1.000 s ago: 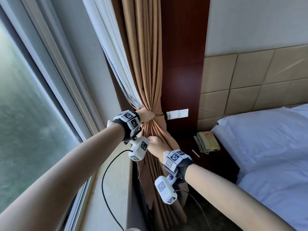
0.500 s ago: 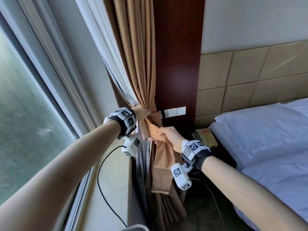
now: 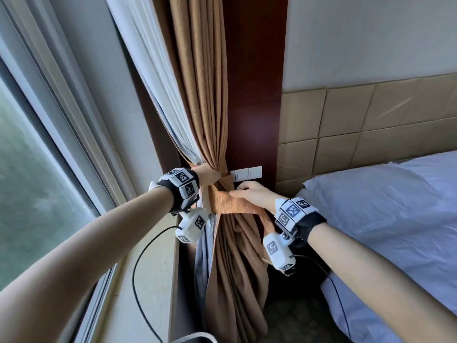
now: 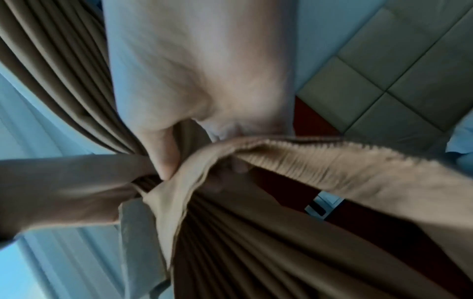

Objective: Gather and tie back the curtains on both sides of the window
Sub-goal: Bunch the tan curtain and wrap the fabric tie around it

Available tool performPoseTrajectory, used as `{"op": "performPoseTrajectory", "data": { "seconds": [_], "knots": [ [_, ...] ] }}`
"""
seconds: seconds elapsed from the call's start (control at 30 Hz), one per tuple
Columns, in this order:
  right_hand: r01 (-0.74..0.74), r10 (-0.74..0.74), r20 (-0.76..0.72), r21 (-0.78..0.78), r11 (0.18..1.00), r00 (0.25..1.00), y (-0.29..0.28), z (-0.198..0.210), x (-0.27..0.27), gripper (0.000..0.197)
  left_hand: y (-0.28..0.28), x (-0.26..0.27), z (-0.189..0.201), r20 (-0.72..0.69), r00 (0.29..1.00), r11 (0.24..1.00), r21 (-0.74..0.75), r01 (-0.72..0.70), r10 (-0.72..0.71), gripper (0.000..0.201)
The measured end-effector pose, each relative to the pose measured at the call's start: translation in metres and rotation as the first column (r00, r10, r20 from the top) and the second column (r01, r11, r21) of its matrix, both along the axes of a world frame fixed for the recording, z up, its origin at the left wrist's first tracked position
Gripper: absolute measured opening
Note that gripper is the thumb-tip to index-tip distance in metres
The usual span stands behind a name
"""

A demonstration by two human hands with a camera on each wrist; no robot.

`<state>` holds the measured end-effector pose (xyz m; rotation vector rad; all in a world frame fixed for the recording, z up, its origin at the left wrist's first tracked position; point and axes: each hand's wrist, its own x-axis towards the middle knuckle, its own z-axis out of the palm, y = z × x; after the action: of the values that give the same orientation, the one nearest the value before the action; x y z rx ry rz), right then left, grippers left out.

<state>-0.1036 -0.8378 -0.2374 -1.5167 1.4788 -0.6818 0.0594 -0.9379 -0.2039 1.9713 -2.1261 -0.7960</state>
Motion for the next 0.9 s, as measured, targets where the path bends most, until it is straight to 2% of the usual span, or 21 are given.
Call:
{"op": "performPoseTrajectory", "data": {
  "seconds": [0.07,0.1,0.2,0.27,0.33,0.37,0.4,0.47,0.5,0.57,0.63,0.7,0.77,0.9],
  "knots": [
    [0.008,-0.010,0.111,0.017,1.000,0.994,-0.005,0.004,-0.002,0.029,-0.045,0.007,-0.032,0.002,0.998,0.997,-0.028,-0.065,0.065,0.077],
    [-0.017,0.006,0.185,0.056,0.998,0.983,-0.008,0.005,-0.001,0.028,-0.048,0.007,-0.036,0.019,0.997,0.997,-0.027,-0.076,0.076,0.083],
    [-0.126,0.051,0.272,0.265,0.956,0.961,-0.011,0.006,0.009,0.041,-0.022,0.012,-0.024,0.032,0.994,0.993,-0.057,-0.105,0.107,0.082],
    [-0.176,0.052,0.314,0.383,0.907,0.948,-0.015,0.002,0.019,0.051,0.002,0.013,-0.008,0.020,0.989,0.987,-0.068,-0.147,0.149,0.091],
    [-0.192,0.064,0.309,0.405,0.894,0.949,-0.019,-0.003,0.028,0.053,0.010,0.014,-0.002,-0.026,0.980,0.978,-0.062,-0.197,0.196,0.075],
    [-0.194,0.077,0.300,0.381,0.904,0.951,-0.018,-0.005,0.031,0.048,0.008,0.014,-0.004,-0.034,0.976,0.975,-0.047,-0.219,0.217,0.073],
    [-0.192,0.086,0.309,0.333,0.923,0.947,-0.017,-0.006,0.035,0.041,0.015,0.016,0.001,-0.032,0.971,0.970,-0.047,-0.239,0.238,0.079],
    [-0.195,0.101,0.379,0.220,0.956,0.920,-0.013,-0.005,0.041,0.029,0.008,0.019,-0.004,-0.030,0.958,0.955,-0.069,-0.287,0.286,0.090],
    [-0.197,0.118,0.404,0.161,0.967,0.907,-0.011,-0.003,0.044,0.025,0.000,0.018,-0.006,-0.039,0.953,0.951,-0.061,-0.303,0.301,0.089],
    [-0.120,0.136,0.295,-0.071,0.990,0.946,-0.006,0.006,0.050,0.021,-0.009,0.020,-0.009,0.019,0.955,0.955,-0.025,-0.295,0.295,0.087],
    [-0.029,0.079,0.117,-0.383,0.923,0.990,0.002,0.014,0.053,0.021,-0.006,0.018,0.000,0.052,0.972,0.973,0.026,-0.231,0.230,0.068],
    [-0.028,0.053,0.027,-0.565,0.824,0.998,0.016,0.018,0.057,0.025,0.011,0.014,0.017,0.112,0.977,0.981,0.043,-0.188,0.182,0.050],
    [-0.024,0.042,0.016,-0.616,0.787,0.999,0.023,0.009,0.055,0.024,0.015,0.013,0.020,0.156,0.967,0.978,0.008,-0.206,0.203,0.045],
    [-0.012,0.043,0.039,-0.588,0.809,0.998,0.021,0.001,0.045,0.023,0.017,0.008,0.018,0.101,0.960,0.964,0.018,-0.266,0.263,0.051]
  ]
}}
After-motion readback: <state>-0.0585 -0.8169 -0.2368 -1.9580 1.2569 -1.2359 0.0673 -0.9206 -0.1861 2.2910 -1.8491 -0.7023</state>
